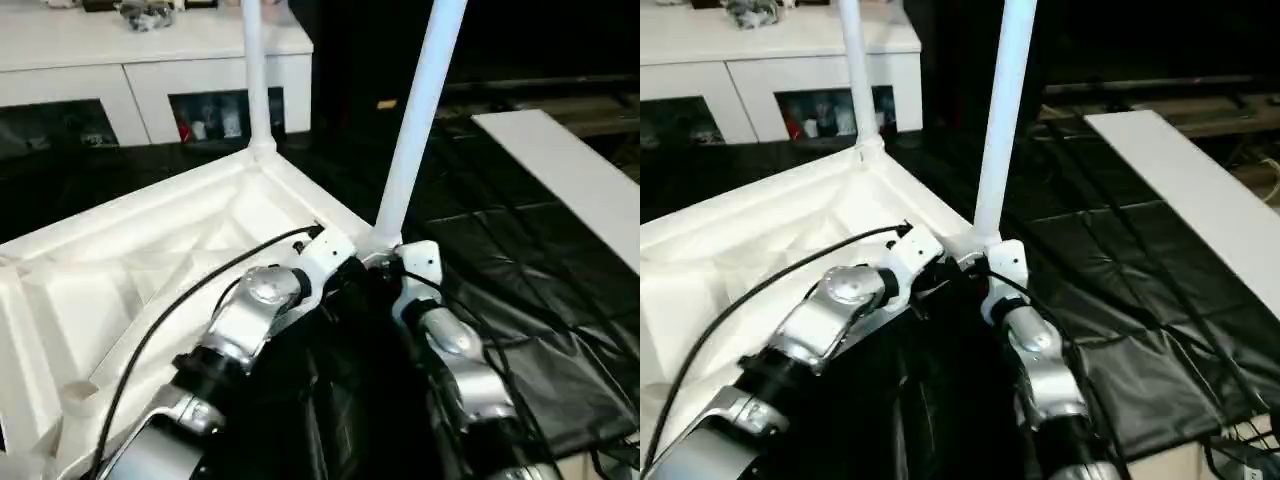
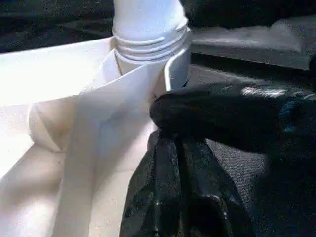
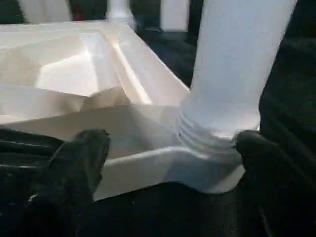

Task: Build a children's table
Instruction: Rotate leg to tighten

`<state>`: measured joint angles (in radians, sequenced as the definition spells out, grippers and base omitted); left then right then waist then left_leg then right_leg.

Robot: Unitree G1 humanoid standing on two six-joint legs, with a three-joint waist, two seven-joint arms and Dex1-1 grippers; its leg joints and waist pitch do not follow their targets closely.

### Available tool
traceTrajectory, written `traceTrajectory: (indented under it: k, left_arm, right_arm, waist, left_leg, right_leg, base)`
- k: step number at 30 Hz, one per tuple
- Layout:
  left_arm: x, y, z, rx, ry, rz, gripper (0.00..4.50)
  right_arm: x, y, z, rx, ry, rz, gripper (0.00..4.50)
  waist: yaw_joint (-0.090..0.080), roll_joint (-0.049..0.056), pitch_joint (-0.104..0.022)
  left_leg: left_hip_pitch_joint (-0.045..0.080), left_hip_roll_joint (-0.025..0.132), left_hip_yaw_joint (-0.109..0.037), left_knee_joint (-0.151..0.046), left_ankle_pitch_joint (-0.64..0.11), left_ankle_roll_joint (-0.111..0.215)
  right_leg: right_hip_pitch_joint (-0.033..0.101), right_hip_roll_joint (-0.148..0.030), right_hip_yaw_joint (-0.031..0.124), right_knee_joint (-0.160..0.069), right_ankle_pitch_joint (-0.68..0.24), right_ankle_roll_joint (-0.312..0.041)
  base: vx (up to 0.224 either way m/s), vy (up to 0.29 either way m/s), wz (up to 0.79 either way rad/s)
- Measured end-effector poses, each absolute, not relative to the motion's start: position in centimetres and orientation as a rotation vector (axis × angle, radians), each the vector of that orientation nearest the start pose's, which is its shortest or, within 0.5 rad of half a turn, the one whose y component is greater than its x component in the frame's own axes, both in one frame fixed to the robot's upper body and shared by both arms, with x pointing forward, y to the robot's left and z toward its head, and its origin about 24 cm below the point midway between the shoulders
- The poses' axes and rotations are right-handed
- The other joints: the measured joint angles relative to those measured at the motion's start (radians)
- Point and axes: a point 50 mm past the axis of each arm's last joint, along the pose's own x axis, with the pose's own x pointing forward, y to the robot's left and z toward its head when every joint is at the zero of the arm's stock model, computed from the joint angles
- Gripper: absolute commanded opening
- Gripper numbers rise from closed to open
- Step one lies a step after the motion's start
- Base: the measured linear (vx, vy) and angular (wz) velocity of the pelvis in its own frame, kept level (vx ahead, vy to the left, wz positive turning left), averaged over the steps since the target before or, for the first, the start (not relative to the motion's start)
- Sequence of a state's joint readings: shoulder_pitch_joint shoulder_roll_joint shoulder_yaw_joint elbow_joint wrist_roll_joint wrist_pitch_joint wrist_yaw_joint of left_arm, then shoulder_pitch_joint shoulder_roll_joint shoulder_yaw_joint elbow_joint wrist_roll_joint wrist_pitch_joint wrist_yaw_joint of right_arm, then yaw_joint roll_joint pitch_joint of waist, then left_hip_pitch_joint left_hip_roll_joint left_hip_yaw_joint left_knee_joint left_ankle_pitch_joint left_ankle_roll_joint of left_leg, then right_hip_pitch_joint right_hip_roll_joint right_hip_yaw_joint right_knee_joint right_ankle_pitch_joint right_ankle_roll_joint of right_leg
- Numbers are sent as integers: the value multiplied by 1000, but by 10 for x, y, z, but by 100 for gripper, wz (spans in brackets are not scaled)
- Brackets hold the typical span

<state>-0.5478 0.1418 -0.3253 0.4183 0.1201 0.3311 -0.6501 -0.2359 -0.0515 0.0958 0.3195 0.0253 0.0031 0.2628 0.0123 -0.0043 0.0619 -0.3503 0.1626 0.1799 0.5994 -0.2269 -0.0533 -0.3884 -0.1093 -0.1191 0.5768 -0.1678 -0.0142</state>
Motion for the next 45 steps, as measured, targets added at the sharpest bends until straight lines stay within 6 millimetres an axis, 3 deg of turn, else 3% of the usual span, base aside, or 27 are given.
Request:
traceTrajectory:
  k: [5, 11, 17, 21, 26, 41, 45]
  left_arm:
    - [313, 93, 56, 461, 349, -1042, 0]
    - [305, 119, 60, 512, 387, -1167, 0]
    - [287, 124, 61, 523, 442, -1363, 0]
    - [283, 120, 62, 522, 442, -1410, 0]
    - [283, 119, 61, 524, 444, -1413, 0]
    - [283, 121, 61, 530, 450, -1406, 0]
    - [283, 121, 61, 533, 452, -1405, 0]
  right_arm:
    - [269, -142, 40, -156, 81, 606, 448]
    - [257, -160, 46, -184, 114, 771, 448]
    - [254, -166, 48, -205, 181, 915, 448]
    - [259, -163, 52, -220, 181, 975, 448]
    - [258, -163, 46, -216, 226, 1034, 448]
    - [261, -162, 42, -210, 257, 1085, 303]
    - [261, -161, 41, -213, 253, 1087, 283]
  waist:
    - [26, 1, -2]
    - [29, -1, -3]
    - [34, -2, -4]
    - [46, -4, -5]
    - [47, -8, -7]
    - [47, -10, -8]
    - [47, -10, -8]
  left_leg:
    - [-5, 14, 0, -5, 8, 0]
    - [-4, 14, 1, -5, 8, 0]
    - [1, 12, 5, -4, 6, -7]
    - [1, 14, 13, -2, 8, -6]
    - [1, 14, 15, 0, 9, -5]
    - [0, 14, 15, 2, 12, -1]
    - [0, 14, 15, 2, 12, -1]
  right_leg:
    - [-8, 17, 4, 4, -6, -1]
    - [-14, 19, 13, 19, -15, -7]
    - [-11, 19, 22, 20, -15, -7]
    - [-12, 18, 26, 23, -15, -7]
    - [-12, 17, 27, 23, -15, -7]
    - [-11, 17, 27, 27, -15, -6]
    - [-11, 17, 28, 29, -15, -6]
  base:
    - [57, -36, 3]
    - [0, 0, 0]
    - [0, 0, 0]
    - [0, 0, 0]
    - [0, 0, 0]
    - [0, 0, 0]
    - [0, 0, 0]
